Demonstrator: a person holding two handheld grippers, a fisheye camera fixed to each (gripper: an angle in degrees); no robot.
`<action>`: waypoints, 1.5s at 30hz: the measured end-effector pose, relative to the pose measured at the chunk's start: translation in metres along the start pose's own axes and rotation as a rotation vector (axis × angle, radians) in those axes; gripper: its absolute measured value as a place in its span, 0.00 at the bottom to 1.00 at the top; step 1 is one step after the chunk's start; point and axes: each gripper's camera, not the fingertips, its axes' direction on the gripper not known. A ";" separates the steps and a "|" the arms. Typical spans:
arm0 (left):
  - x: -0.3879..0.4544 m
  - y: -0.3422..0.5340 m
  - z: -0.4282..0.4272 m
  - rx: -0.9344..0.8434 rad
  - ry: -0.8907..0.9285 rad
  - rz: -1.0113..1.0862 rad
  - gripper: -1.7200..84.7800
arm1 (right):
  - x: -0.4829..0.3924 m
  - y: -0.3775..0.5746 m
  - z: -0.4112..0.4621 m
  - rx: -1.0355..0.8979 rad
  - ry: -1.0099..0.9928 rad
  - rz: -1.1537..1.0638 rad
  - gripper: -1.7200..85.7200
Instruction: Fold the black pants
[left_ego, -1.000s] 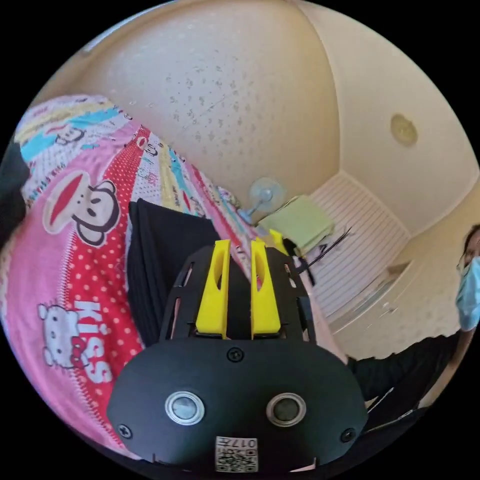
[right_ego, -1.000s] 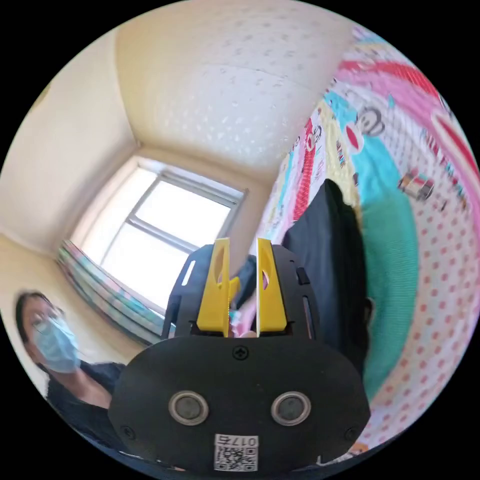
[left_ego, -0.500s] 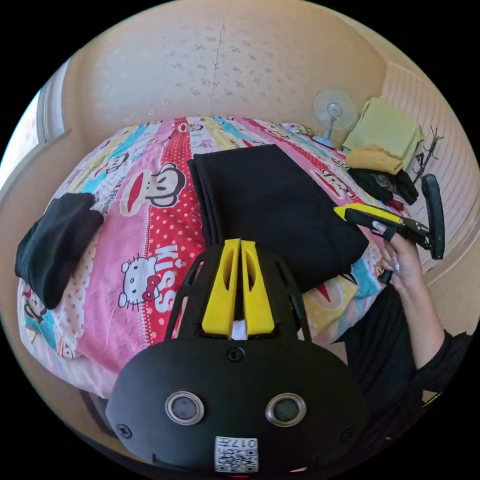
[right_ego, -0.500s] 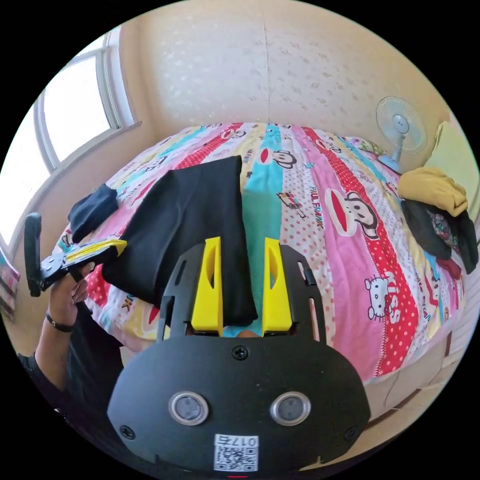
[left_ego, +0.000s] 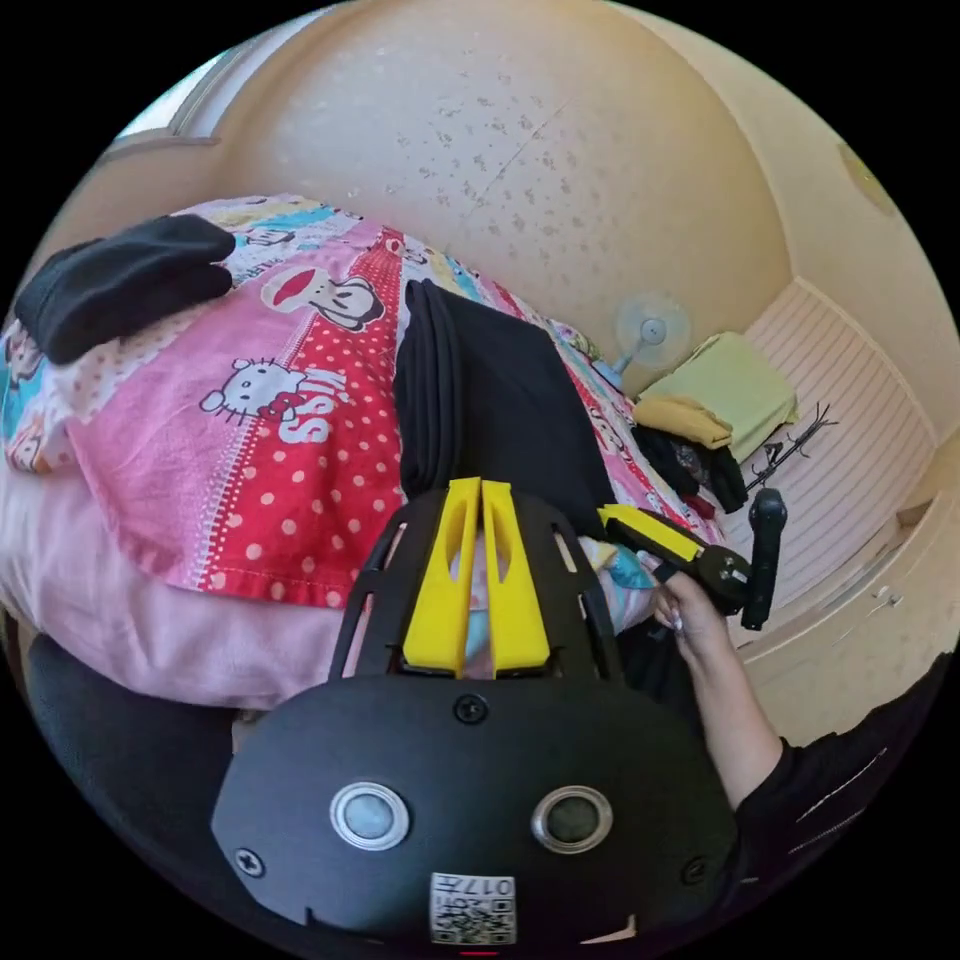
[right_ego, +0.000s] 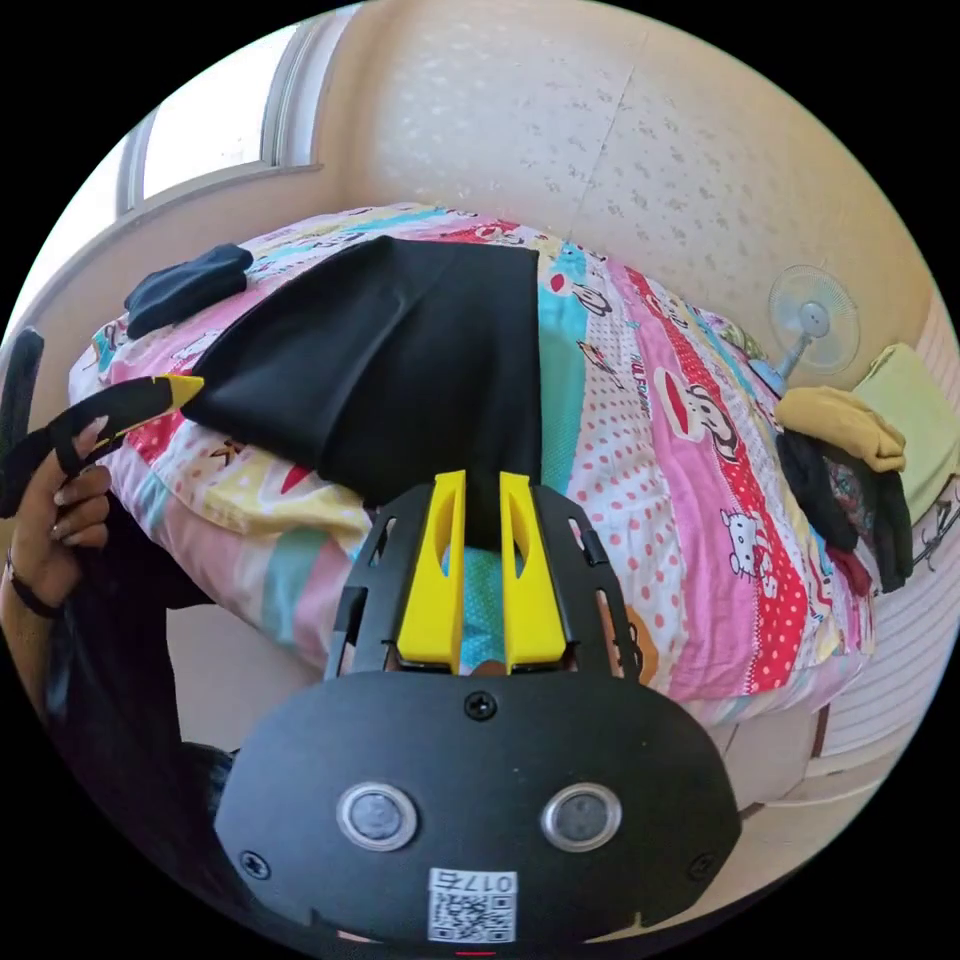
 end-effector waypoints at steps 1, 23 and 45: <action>-0.005 0.003 -0.007 0.041 0.018 -0.037 0.07 | 0.008 0.010 0.000 0.043 -0.043 0.045 0.10; -0.085 -0.001 0.007 0.118 0.138 -0.469 0.16 | 0.147 0.074 0.009 0.179 -0.361 0.254 0.09; -0.087 -0.062 -0.011 0.084 0.301 -0.717 0.09 | 0.291 0.084 0.098 -0.110 -1.643 1.136 0.21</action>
